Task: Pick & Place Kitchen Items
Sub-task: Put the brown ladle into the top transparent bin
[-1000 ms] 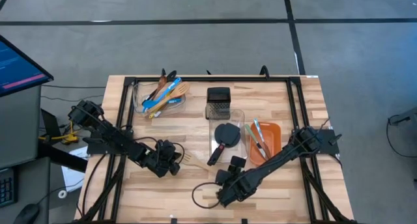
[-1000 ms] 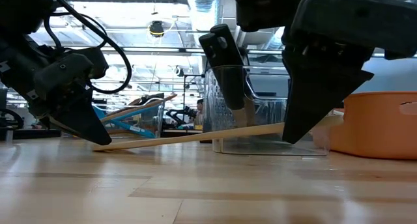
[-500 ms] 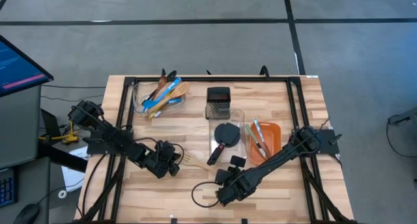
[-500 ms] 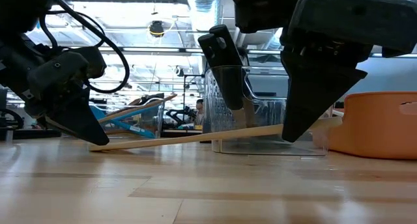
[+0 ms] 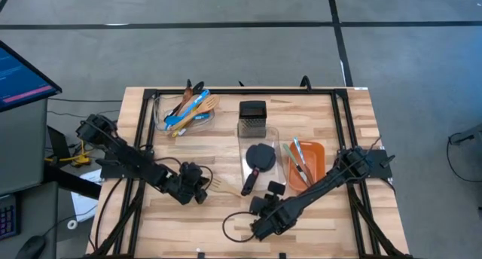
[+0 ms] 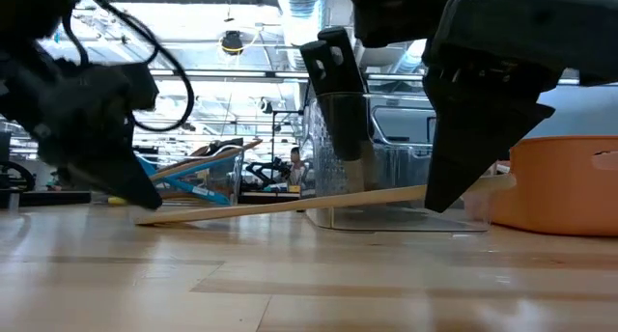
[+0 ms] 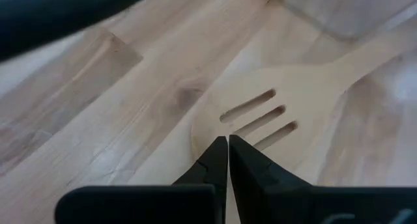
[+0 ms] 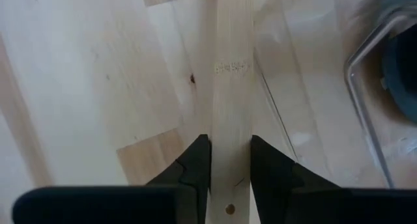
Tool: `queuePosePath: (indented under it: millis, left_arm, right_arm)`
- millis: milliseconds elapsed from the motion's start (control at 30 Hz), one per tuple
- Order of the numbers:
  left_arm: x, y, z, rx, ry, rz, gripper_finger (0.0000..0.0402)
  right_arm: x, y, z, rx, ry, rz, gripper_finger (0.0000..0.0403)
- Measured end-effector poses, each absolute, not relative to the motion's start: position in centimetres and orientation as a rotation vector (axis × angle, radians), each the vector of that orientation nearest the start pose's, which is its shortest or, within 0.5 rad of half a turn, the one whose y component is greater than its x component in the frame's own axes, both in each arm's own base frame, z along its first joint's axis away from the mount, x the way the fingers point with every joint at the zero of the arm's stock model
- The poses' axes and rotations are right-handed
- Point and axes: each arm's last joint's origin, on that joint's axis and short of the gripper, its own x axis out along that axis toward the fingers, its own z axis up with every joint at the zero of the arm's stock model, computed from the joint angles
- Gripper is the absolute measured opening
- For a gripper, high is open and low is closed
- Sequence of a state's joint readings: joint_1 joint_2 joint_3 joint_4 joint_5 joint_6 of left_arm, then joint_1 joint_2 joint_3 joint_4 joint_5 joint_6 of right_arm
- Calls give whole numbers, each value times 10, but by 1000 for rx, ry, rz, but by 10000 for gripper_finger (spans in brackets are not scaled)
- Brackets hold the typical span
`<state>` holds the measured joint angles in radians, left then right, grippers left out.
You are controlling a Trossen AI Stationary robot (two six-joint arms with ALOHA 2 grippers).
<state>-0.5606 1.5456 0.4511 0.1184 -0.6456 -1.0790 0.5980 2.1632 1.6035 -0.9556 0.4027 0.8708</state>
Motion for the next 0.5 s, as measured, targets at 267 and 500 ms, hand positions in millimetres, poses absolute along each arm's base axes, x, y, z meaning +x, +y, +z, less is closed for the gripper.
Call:
queuePosePath:
  millis: [267,500]
  left_arm:
    - [200,-105,150,-462,507,342,3]
    - [187,-96,196,-417,350,249,3]
  right_arm:
    - [345,225,150,8,1211,-433,73]
    - [344,236,159,16,1190,-405,73]
